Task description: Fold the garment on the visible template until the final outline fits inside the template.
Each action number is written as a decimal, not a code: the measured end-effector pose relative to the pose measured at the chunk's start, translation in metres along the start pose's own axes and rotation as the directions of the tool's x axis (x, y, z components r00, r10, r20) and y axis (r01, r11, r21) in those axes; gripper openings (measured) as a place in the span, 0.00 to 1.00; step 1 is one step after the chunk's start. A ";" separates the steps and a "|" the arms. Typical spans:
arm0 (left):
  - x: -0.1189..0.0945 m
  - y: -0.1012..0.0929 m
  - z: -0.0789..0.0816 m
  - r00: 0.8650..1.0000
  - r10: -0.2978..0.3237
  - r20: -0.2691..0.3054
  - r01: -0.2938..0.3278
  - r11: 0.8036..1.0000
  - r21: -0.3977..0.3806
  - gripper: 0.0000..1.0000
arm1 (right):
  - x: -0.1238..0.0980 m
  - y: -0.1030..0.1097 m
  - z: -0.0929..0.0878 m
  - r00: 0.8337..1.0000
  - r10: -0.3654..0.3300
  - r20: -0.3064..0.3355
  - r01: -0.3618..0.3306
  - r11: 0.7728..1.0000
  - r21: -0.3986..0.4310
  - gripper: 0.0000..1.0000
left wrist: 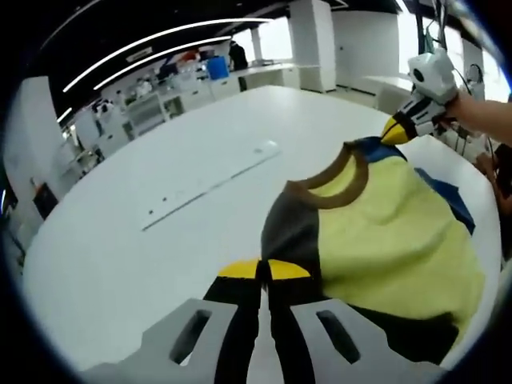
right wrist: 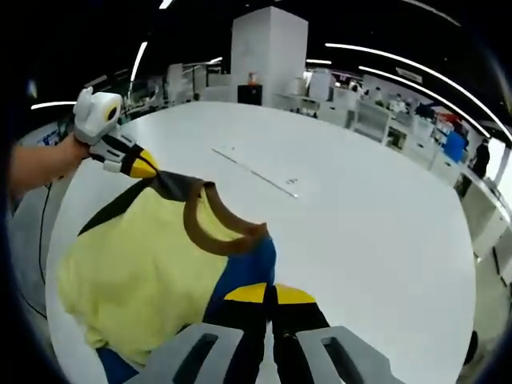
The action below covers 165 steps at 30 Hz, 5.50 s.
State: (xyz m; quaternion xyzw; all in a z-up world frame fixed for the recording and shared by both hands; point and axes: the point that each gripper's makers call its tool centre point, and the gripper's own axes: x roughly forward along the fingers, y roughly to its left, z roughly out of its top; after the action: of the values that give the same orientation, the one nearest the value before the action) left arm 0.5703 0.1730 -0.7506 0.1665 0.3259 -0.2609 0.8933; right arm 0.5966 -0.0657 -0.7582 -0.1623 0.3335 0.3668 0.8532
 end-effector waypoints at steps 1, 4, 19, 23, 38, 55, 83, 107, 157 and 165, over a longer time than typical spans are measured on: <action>0.001 -0.001 0.000 1.000 -0.002 -0.003 0.002 1.000 -0.001 0.00 | 0.002 -0.001 -0.004 1.000 -0.007 -0.018 0.007 1.000 -0.010 0.00; 0.005 -0.004 0.003 1.000 -0.008 -0.012 0.008 1.000 0.004 0.00 | 0.004 -0.003 -0.008 1.000 -0.009 -0.028 0.009 1.000 0.010 0.00; -0.002 -0.008 0.004 0.997 -0.057 0.046 0.063 0.985 -0.163 0.28 | -0.007 0.004 -0.004 0.998 -0.003 0.059 -0.003 0.994 0.107 0.24; -0.007 -0.015 0.007 0.993 -0.092 0.068 0.101 0.984 -0.150 0.44 | -0.013 0.007 0.005 0.994 -0.007 0.106 -0.008 0.989 0.148 0.37; -0.046 -0.019 0.008 0.983 -0.093 0.162 0.131 0.961 -0.245 0.45 | -0.038 0.027 0.011 0.985 0.011 0.171 -0.040 0.985 0.169 0.45; -0.091 -0.036 -0.003 0.969 -0.118 0.216 0.166 0.961 -0.221 0.39 | -0.074 0.049 -0.005 0.981 0.011 0.195 -0.031 0.994 0.101 0.44; -0.125 -0.075 -0.024 0.949 -0.193 0.250 0.232 0.963 -0.138 0.28 | -0.114 0.074 -0.036 0.976 -0.022 0.219 0.000 0.995 0.101 0.40; -0.121 -0.114 -0.056 0.940 -0.263 0.218 0.297 0.945 -0.139 0.21 | -0.105 0.109 -0.084 0.990 0.022 0.140 -0.035 0.995 0.089 0.33; -0.099 -0.160 -0.087 0.931 -0.349 0.109 0.358 0.930 -0.083 0.00 | -0.090 0.133 -0.134 1.000 0.025 0.001 -0.025 1.000 -0.019 0.00; -0.105 -0.146 -0.079 0.936 -0.323 0.139 0.337 0.937 -0.094 0.00 | -0.095 0.126 -0.130 1.000 0.018 0.013 -0.018 1.000 -0.007 0.00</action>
State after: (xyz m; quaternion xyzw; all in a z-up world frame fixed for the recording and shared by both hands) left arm 0.3786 0.1295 -0.7570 0.0409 0.3092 -0.3975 0.8630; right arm 0.3971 -0.0969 -0.7917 -0.1600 0.3282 0.3765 0.8514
